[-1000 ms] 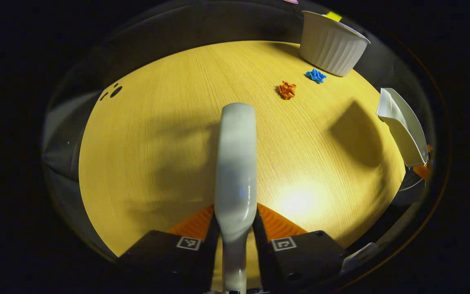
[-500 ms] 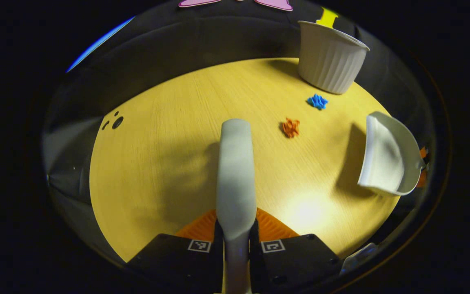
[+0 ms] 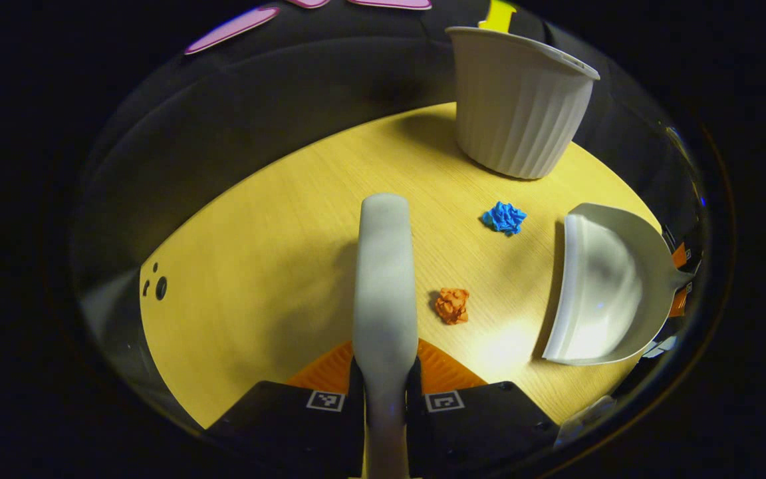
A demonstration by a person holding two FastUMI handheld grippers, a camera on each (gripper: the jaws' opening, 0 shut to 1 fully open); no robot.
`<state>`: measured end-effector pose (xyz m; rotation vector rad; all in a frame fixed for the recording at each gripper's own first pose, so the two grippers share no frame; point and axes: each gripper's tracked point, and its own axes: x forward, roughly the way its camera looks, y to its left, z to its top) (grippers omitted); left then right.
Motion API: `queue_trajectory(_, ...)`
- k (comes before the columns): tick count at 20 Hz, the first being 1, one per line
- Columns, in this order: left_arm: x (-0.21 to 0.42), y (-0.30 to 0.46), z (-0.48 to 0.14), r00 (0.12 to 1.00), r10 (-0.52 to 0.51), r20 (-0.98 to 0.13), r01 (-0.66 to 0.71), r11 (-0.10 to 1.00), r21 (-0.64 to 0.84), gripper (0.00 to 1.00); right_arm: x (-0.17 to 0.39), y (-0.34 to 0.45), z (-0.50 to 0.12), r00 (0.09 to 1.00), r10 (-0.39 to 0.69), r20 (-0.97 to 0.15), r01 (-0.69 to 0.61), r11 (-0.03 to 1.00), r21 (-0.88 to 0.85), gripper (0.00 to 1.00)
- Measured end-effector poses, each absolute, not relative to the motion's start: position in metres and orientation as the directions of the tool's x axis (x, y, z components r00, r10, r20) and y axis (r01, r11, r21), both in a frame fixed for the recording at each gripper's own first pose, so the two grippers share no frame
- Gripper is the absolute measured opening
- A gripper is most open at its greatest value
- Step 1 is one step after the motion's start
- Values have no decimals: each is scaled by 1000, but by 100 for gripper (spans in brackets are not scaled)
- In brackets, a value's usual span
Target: Pick up the small broom and dustpan from the desktop, sweep the trash into the dustpan with the broom, and then empty the trash into the garbage bin.
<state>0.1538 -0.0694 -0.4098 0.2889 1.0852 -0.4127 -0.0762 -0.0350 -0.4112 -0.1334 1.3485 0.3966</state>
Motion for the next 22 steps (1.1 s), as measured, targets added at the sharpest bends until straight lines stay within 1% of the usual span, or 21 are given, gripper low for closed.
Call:
queue_trajectory(1,157,-74,-415,399,-184,-898,464,885,25,30,-73,-36,-413,162,206,-965,-364,922,135,37)
queue_trajectory(2,159,-78,-421,399,-192,-897,467,884,19,28,-70,-36,-415,160,208,-965,-373,918,136,41)
queue_trajectory(3,162,-84,-426,401,-203,-893,475,880,13,30,-69,-36,-417,155,212,-965,-381,914,140,41)
queue_trajectory(4,163,-88,-430,401,-211,-892,485,874,12,28,-66,-36,-419,152,217,-964,-388,910,144,37)
queue_trajectory(5,163,-92,-434,396,-219,-892,498,867,8,30,-64,-37,-422,148,222,-964,-396,906,148,37)
queue_trajectory(7,159,-101,-436,377,-249,-892,518,855,-20,30,-60,-38,-425,146,224,-963,-415,898,146,37)
queue_trajectory(8,162,-110,-435,383,-276,-882,531,847,-35,28,-58,-38,-425,148,229,-962,-424,893,147,37)
queue_trajectory(9,159,-118,-433,370,-303,-878,546,836,-58,30,-57,-38,-425,149,234,-961,-429,891,150,37)
queue_trajectory(10,157,-125,-434,358,-322,-877,566,821,-70,29,-55,-38,-426,149,238,-960,-432,889,154,41)
queue_trajectory(11,156,-134,-432,351,-343,-871,590,804,-78,30,-54,-39,-425,151,242,-959,-436,887,155,41)
queue_trajectory(12,153,-142,-431,334,-369,-867,610,786,-100,30,-55,-39,-425,151,244,-958,-438,885,157,37)
queue_trajectory(13,149,-153,-428,320,-397,-860,628,769,-121,30,-55,-39,-425,150,249,-957,-438,884,161,41)
queue_trajectory(14,145,-163,-424,303,-419,-856,645,752,-140,30,-55,-39,-425,150,253,-956,-440,883,164,41)
queue_trajectory(15,143,-170,-421,289,-436,-852,661,735,-152,30,-56,-39,-426,150,255,-955,-446,880,165,37)
queue_trajectory(16,139,-175,-417,273,-454,-848,674,720,-169,28,-56,-38,-426,151,257,-955,-453,876,164,37)
queue_trajectory(19,134,-182,-405,252,-486,-837,714,677,-178,29,-58,-42,-429,157,258,-953,-466,870,159,37)
queue_trajectory(20,128,-187,-400,229,-512,-828,720,661,-210,29,-59,-42,-429,161,261,-952,-462,872,161,34)
queue_trajectory(21,122,-190,-393,203,-535,-820,728,643,-239,29,-58,-41,-429,169,266,-949,-458,874,163,37)
queue_trajectory(22,119,-191,-389,178,-543,-821,736,627,-255,29,-57,-41,-429,180,269,-946,-456,875,162,37)
